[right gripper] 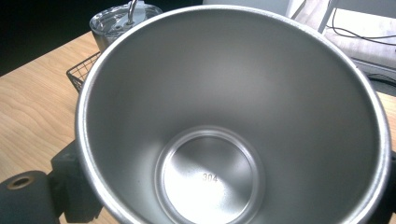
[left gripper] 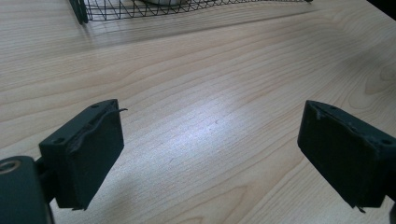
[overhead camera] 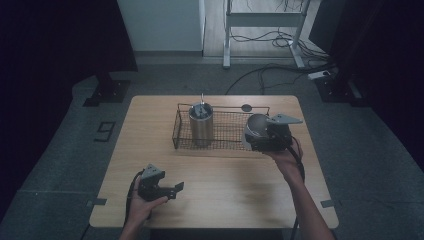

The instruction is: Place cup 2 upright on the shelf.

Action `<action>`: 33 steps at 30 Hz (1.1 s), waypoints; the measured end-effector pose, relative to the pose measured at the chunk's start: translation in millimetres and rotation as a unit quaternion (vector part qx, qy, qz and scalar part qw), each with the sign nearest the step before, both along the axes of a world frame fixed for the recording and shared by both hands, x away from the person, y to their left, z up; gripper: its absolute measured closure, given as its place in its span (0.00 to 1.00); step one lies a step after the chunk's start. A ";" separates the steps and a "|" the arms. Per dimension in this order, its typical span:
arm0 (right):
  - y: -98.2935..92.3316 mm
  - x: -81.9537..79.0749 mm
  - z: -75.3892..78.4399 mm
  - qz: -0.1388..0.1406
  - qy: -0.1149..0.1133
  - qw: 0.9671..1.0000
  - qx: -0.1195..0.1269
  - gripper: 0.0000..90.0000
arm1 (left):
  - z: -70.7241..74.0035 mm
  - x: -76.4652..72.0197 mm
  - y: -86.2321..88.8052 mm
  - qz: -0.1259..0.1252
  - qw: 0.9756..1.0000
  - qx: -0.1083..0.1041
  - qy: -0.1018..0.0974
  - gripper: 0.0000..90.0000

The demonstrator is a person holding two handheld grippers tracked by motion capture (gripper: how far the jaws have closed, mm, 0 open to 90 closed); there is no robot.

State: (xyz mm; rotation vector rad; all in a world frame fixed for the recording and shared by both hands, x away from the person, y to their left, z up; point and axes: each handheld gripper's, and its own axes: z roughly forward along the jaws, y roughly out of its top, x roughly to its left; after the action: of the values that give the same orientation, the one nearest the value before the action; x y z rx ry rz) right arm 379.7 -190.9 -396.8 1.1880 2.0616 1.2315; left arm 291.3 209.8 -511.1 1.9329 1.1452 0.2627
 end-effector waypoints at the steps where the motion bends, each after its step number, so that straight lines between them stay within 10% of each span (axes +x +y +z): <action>1: 0.2 1.0 0.2 -0.001 0.000 1.000 0.000 0.09 | 0.1 -0.2 -0.4 -0.001 1.000 0.000 0.000 0.08; 33: -0.5 38.3 -8.0 -0.014 0.019 1.000 -0.009 0.09 | -2.6 0.6 -1.6 -0.008 1.000 0.003 0.008 0.08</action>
State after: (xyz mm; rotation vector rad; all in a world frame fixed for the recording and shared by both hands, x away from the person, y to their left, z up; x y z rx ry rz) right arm 418.0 -191.5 -404.8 1.2360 2.0713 1.1850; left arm 291.9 208.2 -513.6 1.9509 1.1405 0.2430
